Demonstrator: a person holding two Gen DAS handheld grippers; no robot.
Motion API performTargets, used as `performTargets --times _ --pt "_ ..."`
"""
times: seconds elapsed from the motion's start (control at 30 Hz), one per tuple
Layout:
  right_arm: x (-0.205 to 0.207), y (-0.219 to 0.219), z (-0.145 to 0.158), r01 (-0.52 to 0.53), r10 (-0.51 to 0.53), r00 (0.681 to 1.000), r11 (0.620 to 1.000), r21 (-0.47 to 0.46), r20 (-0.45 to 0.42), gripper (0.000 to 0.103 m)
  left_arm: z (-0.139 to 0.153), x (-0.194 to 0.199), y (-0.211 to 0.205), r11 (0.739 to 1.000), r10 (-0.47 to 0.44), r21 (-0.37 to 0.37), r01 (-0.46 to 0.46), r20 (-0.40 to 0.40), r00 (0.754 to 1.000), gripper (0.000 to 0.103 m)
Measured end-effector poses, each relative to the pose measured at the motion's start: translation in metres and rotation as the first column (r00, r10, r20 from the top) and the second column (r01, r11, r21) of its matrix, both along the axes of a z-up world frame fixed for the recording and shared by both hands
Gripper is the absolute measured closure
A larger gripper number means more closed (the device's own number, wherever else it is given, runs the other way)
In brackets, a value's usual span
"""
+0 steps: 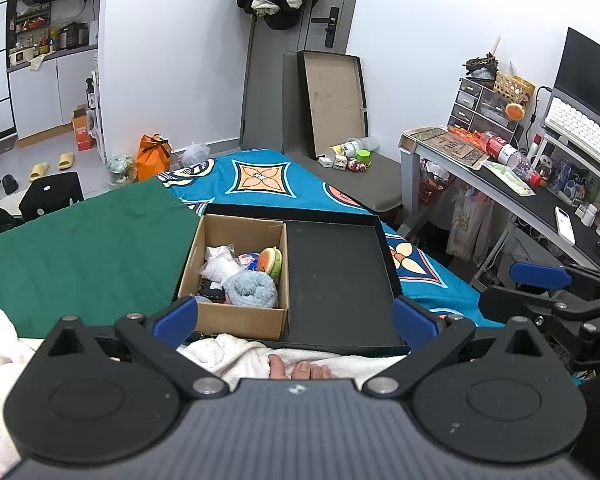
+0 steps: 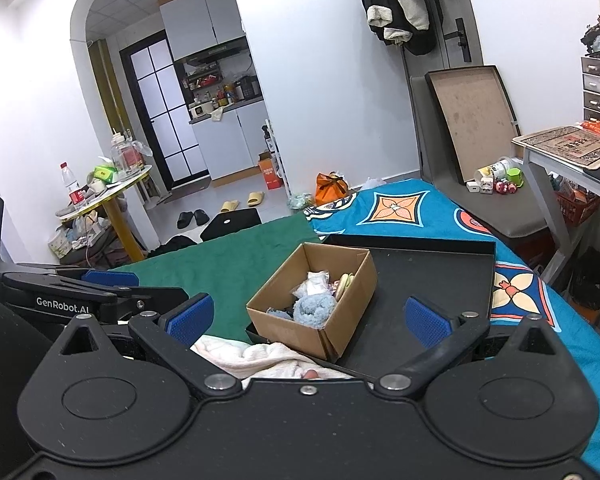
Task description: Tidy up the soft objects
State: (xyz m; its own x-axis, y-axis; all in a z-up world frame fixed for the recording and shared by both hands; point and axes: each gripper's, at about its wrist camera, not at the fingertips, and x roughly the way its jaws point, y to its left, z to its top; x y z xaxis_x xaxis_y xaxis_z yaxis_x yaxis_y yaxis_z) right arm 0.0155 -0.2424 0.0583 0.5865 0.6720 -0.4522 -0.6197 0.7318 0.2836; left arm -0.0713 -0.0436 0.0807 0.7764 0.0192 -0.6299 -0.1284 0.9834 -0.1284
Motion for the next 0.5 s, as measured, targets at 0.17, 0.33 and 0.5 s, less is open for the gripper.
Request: performTargets --times 0.17,0.33,0.5 --pt "-0.0004 0.0005 0.0008 -0.002 0.002 1.0 1.0 0.0 -0.003 0.0 0.0019 -0.0022 -0.0018 1.0 -0.002 0.019 0.002 0.005 1.0 0.0" --pt "-0.0003 -0.0001 0.0002 -0.004 0.004 1.0 1.0 0.0 -0.005 0.0 0.0025 -0.0034 -0.0013 1.0 0.003 0.026 -0.003 0.007 1.0 0.0" --pt "0.0005 -0.0011 -0.0017 -0.003 0.003 1.0 1.0 0.012 -0.013 0.0 0.0015 -0.0042 -0.0023 1.0 0.0 0.029 0.0 0.009 1.0 0.0"
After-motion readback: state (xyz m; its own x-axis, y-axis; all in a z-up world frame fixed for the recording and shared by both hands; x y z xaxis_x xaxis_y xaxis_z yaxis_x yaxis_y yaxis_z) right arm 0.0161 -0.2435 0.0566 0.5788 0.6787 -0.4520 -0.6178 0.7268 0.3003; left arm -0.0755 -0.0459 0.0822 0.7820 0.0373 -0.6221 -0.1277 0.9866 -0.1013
